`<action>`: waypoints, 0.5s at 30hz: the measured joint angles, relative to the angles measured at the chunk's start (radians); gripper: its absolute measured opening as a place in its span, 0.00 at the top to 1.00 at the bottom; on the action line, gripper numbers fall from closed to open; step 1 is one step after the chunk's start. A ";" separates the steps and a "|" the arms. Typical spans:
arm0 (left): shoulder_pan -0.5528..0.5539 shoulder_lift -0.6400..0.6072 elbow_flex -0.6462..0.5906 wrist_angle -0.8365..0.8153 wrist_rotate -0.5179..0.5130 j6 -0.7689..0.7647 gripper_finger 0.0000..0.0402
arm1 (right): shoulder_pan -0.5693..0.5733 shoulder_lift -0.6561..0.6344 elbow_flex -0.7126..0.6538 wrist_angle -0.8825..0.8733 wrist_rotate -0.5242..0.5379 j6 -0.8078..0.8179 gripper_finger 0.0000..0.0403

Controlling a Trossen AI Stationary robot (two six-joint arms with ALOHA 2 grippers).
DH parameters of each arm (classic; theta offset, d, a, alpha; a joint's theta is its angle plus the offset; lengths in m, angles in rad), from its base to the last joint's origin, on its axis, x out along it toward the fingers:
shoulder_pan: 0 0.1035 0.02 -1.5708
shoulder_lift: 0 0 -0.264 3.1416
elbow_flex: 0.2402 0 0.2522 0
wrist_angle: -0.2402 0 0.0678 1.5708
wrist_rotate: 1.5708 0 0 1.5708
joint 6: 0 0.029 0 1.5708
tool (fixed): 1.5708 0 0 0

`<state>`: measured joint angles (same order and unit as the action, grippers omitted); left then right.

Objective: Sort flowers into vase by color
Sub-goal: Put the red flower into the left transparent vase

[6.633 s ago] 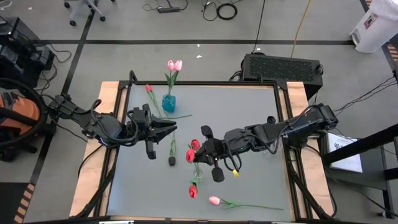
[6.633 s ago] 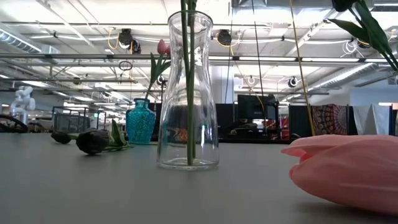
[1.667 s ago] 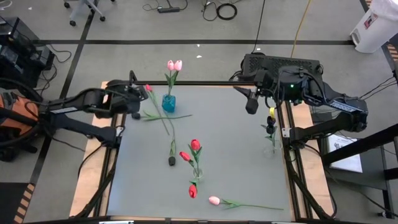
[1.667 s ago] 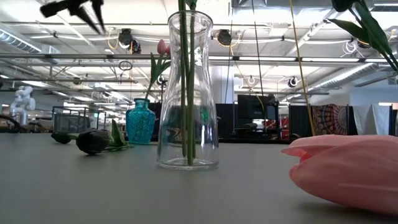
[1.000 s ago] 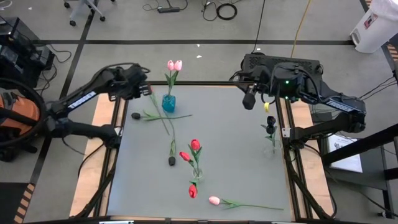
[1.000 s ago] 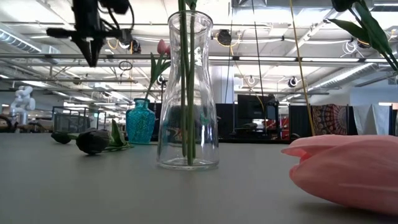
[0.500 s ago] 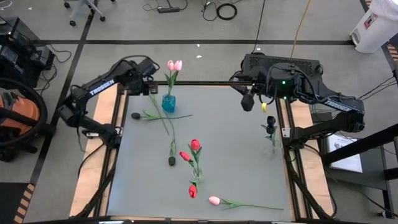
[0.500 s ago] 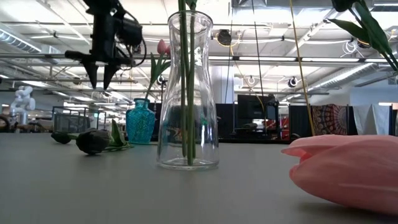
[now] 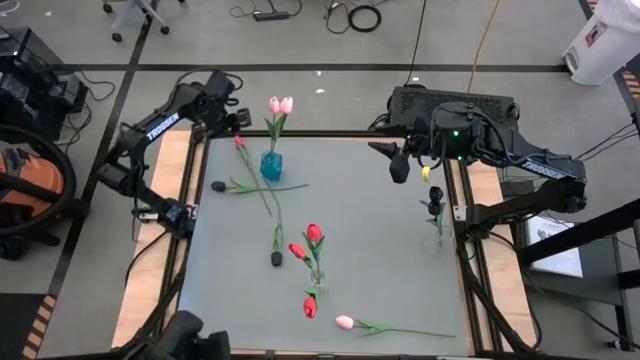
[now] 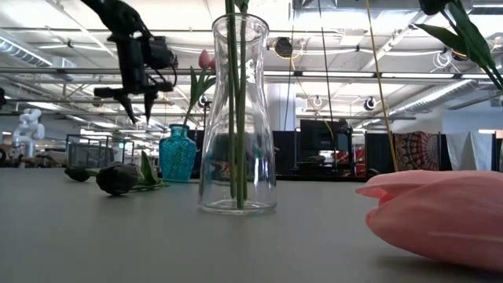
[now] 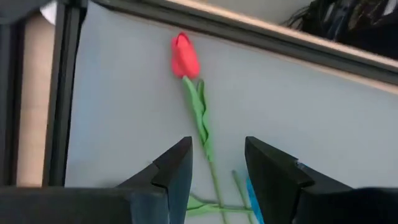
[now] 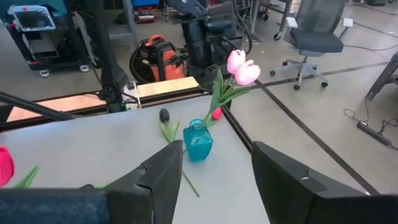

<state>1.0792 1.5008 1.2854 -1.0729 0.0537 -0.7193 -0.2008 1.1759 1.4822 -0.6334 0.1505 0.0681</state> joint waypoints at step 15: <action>-0.035 0.195 -0.004 -0.009 0.017 -0.008 0.62 | 0.000 0.000 0.000 -0.008 0.000 0.044 0.54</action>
<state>1.0442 1.6961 1.2812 -1.0816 0.0704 -0.7269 -0.2008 1.1755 1.4822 -0.6418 0.1509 0.1123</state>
